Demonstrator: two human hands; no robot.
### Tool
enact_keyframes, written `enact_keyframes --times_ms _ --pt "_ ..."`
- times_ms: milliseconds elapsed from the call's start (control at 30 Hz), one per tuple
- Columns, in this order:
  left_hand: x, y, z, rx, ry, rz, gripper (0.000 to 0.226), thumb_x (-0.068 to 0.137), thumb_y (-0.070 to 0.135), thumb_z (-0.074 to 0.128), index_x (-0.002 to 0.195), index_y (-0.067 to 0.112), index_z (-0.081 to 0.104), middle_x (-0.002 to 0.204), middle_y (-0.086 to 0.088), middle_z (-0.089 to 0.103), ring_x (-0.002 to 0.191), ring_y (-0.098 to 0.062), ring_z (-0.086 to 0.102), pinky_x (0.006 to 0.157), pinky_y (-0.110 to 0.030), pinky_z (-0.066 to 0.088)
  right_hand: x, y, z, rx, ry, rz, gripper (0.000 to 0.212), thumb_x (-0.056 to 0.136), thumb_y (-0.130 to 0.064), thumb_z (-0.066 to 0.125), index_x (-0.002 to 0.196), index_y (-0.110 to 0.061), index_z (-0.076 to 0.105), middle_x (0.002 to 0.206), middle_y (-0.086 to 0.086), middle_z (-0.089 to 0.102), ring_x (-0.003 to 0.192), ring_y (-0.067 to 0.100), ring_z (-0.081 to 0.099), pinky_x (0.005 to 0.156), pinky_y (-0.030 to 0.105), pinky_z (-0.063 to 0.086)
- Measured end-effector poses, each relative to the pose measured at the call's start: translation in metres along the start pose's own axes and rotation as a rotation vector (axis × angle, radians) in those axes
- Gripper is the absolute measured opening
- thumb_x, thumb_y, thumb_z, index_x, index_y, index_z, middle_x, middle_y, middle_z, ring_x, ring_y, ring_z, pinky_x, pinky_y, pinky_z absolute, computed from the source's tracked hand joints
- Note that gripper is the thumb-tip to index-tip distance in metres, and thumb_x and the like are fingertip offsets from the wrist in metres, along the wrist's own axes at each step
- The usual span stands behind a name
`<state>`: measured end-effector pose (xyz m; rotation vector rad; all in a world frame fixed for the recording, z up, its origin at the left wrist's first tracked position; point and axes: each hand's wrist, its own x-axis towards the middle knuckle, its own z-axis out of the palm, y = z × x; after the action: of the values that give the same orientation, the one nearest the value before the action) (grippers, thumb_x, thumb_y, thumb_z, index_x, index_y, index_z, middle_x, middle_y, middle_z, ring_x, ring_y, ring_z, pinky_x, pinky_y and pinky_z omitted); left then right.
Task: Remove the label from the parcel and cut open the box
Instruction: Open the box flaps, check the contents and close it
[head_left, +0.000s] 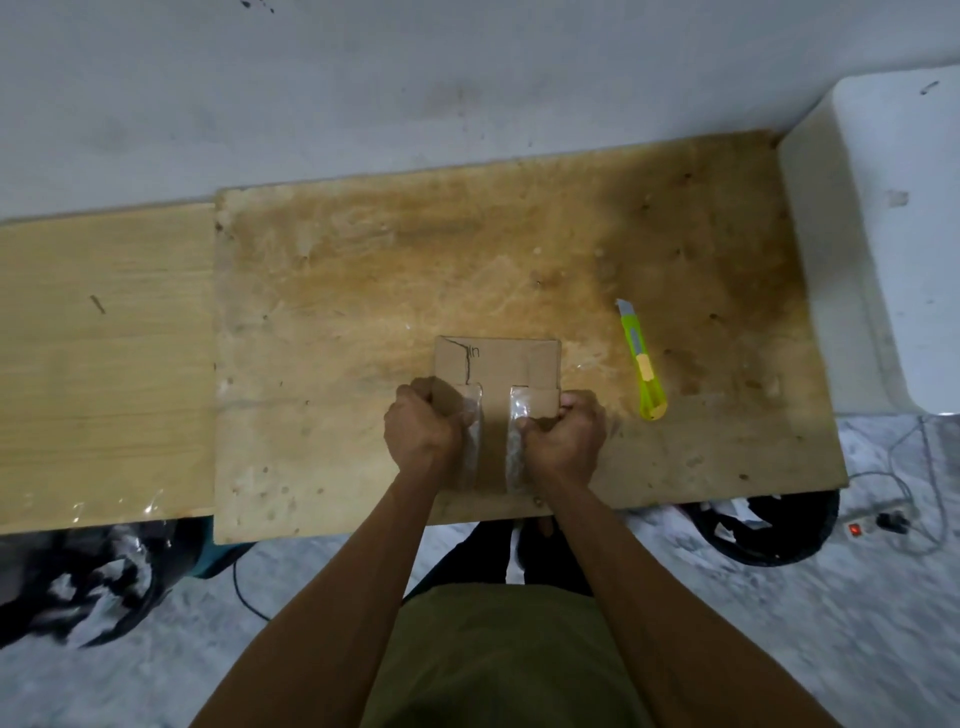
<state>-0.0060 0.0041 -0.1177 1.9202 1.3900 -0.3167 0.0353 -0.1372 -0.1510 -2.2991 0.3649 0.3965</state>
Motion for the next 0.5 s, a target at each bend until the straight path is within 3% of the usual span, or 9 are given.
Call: enact_keyframes --times_ms 200,300,367,500 --pt "-0.004 -0.003 0.001 -0.068 0.0 0.032 0.056 0.064 0.036 0.089 0.109 0.009 0.067 0.11 -0.012 0.07 0.104 -0.034 0.064 0.087 -0.04 0.055 -0.001 -0.001 -0.005 0.101 -0.023 0.025 0.049 0.057 -0.02 0.086 0.098 -0.014 0.06 0.099 0.006 0.059 0.093 0.026 0.06 0.085 0.039 0.053" --pt "-0.006 -0.004 0.0 -0.139 -0.013 0.005 0.037 0.066 0.027 0.088 0.094 0.009 0.071 0.099 -0.01 0.073 0.095 -0.03 0.067 0.084 -0.041 0.057 0.002 -0.004 -0.012 0.164 -0.11 0.042 0.037 0.06 -0.017 0.086 0.088 -0.019 0.063 0.088 -0.004 0.058 0.085 0.021 0.064 0.077 0.029 0.055" --pt "-0.011 -0.007 0.0 -0.165 -0.02 0.006 0.028 0.069 0.026 0.087 0.085 0.01 0.071 0.089 -0.007 0.073 0.088 -0.027 0.069 0.08 -0.04 0.058 0.006 -0.001 -0.018 0.166 -0.131 -0.027 0.028 0.06 -0.026 0.084 0.08 -0.022 0.065 0.087 -0.002 0.064 0.083 0.021 0.067 0.073 0.031 0.058" --pt "-0.03 0.004 0.001 -0.218 -0.024 0.053 0.027 0.074 0.032 0.085 0.078 0.014 0.065 0.076 0.001 0.068 0.071 -0.015 0.061 0.074 -0.034 0.055 0.004 0.003 -0.04 0.251 -0.231 -0.058 0.039 0.081 -0.03 0.075 0.115 -0.019 0.059 0.104 -0.005 0.067 0.096 0.014 0.066 0.086 0.027 0.053"
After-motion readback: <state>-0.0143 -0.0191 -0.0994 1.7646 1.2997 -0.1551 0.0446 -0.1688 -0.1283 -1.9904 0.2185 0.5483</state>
